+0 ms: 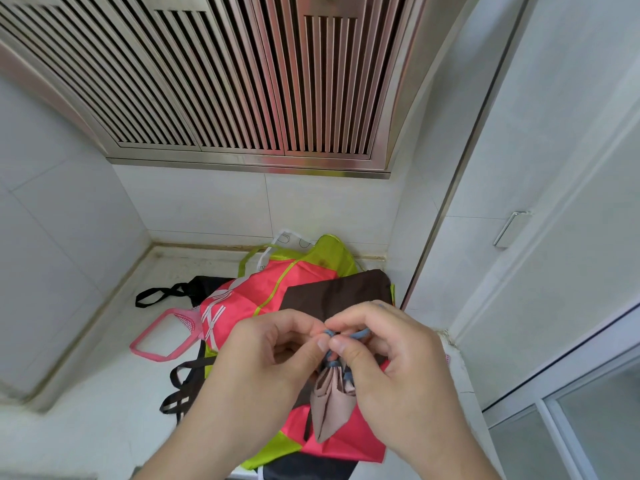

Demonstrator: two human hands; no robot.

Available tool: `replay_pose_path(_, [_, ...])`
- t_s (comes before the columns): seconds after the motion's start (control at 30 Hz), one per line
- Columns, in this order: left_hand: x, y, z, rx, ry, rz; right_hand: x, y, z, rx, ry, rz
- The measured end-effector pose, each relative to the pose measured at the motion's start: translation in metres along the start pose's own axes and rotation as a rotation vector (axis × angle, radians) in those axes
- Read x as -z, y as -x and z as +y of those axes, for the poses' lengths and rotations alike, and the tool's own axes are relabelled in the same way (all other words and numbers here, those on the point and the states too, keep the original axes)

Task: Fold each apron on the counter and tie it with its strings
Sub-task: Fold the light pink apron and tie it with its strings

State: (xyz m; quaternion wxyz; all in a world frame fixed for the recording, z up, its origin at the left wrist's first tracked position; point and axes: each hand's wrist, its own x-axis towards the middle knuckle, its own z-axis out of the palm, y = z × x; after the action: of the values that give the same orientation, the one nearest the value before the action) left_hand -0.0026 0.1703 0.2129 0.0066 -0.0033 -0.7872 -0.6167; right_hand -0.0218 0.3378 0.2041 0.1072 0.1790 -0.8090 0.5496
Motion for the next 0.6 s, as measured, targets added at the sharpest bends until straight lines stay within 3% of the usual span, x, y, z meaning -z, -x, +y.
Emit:
replay_pose_path(0.27, [0.003, 0.003, 0.008, 0.048, 0.025, -0.083, -0.003, 0.003, 0.000, 0.103, 0.116, 0.103])
replay_pose_path(0.5, [-0.007, 0.006, 0.001, 0.061, 0.142, 0.044, -0.003, 0.005, 0.007, -0.177, -0.206, 0.076])
replay_pose_path(0.6, [-0.007, 0.005, -0.003, 0.079, 0.128, 0.106, 0.001, 0.006, 0.004, -0.203, -0.271, 0.042])
